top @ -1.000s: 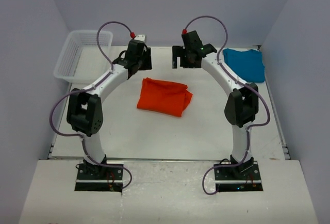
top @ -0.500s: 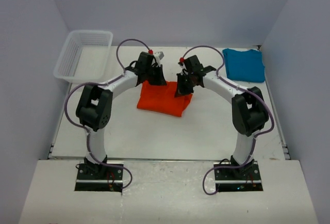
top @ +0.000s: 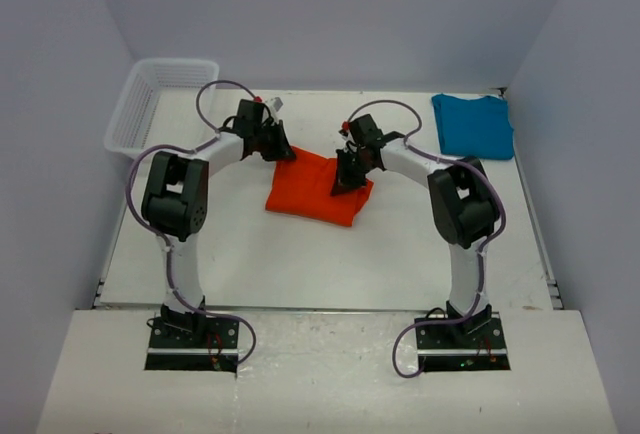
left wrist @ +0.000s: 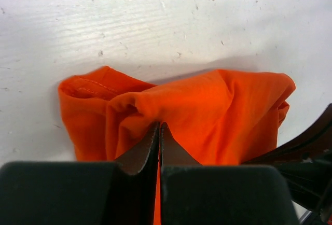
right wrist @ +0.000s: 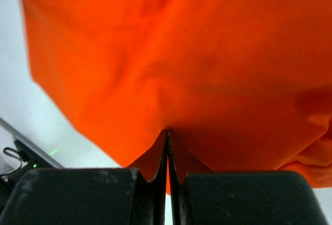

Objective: Fold and stack the t-shirts
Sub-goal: Smooth out wrinkles on the folded tshirt

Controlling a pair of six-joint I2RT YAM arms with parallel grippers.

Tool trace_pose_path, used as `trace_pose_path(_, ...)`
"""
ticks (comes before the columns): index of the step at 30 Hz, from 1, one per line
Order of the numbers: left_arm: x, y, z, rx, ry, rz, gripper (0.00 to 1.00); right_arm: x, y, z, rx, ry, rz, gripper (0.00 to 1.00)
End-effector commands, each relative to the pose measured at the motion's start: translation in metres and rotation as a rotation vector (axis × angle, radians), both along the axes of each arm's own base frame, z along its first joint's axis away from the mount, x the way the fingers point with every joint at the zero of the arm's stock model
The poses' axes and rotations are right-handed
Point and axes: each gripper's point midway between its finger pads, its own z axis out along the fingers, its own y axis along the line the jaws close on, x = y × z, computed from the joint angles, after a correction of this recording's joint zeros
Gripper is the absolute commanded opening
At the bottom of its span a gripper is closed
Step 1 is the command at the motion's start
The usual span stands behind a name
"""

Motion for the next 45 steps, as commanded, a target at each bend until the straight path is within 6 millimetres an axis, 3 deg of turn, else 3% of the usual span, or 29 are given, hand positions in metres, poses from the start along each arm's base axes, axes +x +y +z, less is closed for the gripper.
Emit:
trace_pose_path(1,0.007,-0.002,0.000,-0.041,-0.026,-0.005,0.00,0.006,-0.012,-0.015,-0.078,0.015,-0.075,0.00)
trace_pose_path(6,0.008,-0.002,-0.019,-0.056,0.003,-0.004,0.00,-0.008,-0.039,-0.038,-0.206,0.062,-0.173,0.00)
trace_pose_path(12,-0.005,0.008,-0.059,-0.049,0.071,0.021,0.00,-0.019,-0.058,-0.045,-0.281,0.079,-0.245,0.00)
trace_pose_path(17,-0.009,0.030,-0.068,-0.001,0.069,0.083,0.00,-0.017,-0.065,-0.044,-0.314,0.045,-0.228,0.00)
trace_pose_path(21,-0.007,0.033,-0.051,-0.005,0.041,0.090,0.00,-0.004,-0.061,-0.024,-0.288,-0.045,-0.182,0.00)
trace_pose_path(26,-0.007,0.032,-0.022,-0.025,-0.005,0.101,0.00,0.013,-0.060,0.024,-0.276,-0.159,-0.156,0.07)
trace_pose_path(30,-0.006,0.022,0.020,-0.089,-0.067,0.080,0.00,0.032,-0.053,0.061,-0.256,-0.228,-0.153,0.12)
trace_pose_path(32,-0.009,0.016,0.032,-0.107,-0.078,0.067,0.00,0.035,-0.054,0.059,-0.277,-0.215,-0.145,0.12)
trace_pose_path(33,-0.010,0.014,0.040,-0.111,-0.093,0.063,0.00,0.044,-0.050,0.069,-0.267,-0.237,-0.151,0.10)
trace_pose_path(35,-0.016,0.008,0.048,-0.115,-0.097,0.054,0.00,0.048,-0.047,0.062,-0.268,-0.215,-0.142,0.02)
trace_pose_path(36,-0.020,0.006,0.049,-0.114,-0.093,0.046,0.00,0.058,-0.048,0.069,-0.259,-0.226,-0.160,0.00)
trace_pose_path(38,-0.026,0.000,0.053,-0.104,-0.096,0.040,0.00,0.063,-0.049,0.063,-0.256,-0.197,-0.161,0.00)
trace_pose_path(41,-0.042,-0.009,0.055,-0.094,-0.084,0.013,0.00,0.079,-0.051,0.054,-0.237,-0.173,-0.168,0.00)
trace_pose_path(45,-0.067,-0.016,0.042,-0.078,-0.043,-0.001,0.00,0.096,-0.058,0.048,-0.208,-0.157,-0.184,0.00)
